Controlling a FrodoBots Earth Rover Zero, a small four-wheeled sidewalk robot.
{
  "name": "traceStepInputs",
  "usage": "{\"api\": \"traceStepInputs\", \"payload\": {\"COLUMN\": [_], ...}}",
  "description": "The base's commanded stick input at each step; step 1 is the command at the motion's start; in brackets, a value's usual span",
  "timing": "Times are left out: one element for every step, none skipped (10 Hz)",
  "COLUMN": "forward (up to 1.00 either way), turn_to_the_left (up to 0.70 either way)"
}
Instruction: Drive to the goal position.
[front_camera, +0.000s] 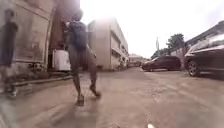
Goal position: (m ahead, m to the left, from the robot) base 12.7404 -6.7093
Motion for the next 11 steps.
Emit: {"api": "traceStepInputs", "payload": {"forward": [0.70,0.70,0.70,0.70,0.70,0.70,0.70,0.70,0.70,0.70,0.70], "turn_to_the_left": [0.00,0.00,0.00,0.00,0.00,0.00,0.00,0.00,0.00,0.00,0.00]}}
